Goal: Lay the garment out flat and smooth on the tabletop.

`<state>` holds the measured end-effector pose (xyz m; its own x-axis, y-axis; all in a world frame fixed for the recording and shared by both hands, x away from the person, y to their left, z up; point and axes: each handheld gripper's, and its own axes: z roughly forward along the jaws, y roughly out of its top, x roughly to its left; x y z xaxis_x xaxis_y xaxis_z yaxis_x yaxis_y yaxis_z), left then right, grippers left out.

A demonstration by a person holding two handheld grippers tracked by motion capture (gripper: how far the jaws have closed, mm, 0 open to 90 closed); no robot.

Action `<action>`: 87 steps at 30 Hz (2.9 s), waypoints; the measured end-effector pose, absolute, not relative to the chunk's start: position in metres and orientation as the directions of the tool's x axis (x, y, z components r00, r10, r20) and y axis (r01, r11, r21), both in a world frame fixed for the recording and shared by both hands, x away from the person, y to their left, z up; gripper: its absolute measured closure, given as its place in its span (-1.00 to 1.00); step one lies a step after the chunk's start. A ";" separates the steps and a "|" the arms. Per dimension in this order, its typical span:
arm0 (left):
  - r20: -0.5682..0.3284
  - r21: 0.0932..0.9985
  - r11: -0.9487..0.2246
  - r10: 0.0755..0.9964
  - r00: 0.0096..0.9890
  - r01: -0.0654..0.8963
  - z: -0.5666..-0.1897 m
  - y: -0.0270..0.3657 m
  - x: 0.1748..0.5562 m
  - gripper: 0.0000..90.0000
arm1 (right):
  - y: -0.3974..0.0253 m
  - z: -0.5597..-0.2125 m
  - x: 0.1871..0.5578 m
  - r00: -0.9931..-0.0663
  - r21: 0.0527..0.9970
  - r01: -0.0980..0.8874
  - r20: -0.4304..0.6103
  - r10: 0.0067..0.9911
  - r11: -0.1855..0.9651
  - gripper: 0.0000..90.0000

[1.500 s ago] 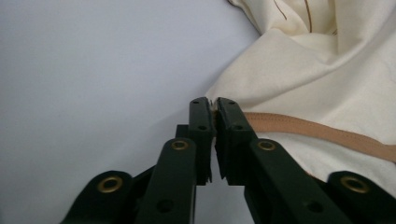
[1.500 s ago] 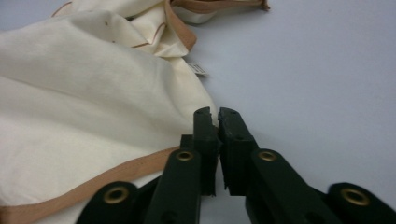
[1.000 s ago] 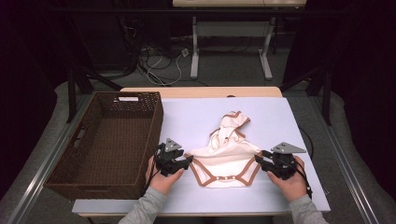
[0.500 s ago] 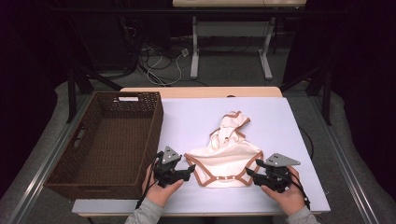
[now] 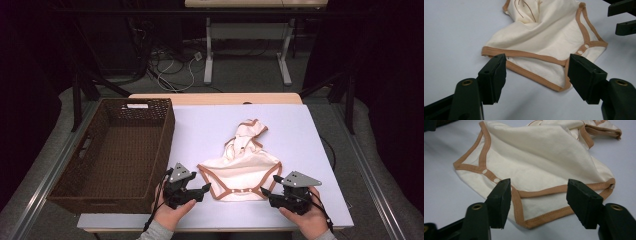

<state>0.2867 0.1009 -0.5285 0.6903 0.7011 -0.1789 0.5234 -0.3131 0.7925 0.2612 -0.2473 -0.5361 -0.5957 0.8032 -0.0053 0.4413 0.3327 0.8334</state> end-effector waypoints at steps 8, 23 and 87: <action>-0.196 0.789 -0.325 0.671 0.715 0.522 -0.539 0.085 0.285 -0.50 | -0.243 -0.541 0.262 -0.617 0.808 0.456 -0.016 0.787 0.374 -0.38; -0.209 0.757 -0.374 0.638 0.741 0.536 -0.552 0.069 0.287 -0.35 | -0.236 -0.547 0.262 -0.637 0.785 0.471 -0.013 0.771 0.403 -0.17; -0.207 0.722 -0.461 0.567 0.797 0.516 -0.540 0.070 0.220 0.97 | -0.240 -0.540 0.200 -0.702 0.751 0.511 0.084 0.707 0.418 0.98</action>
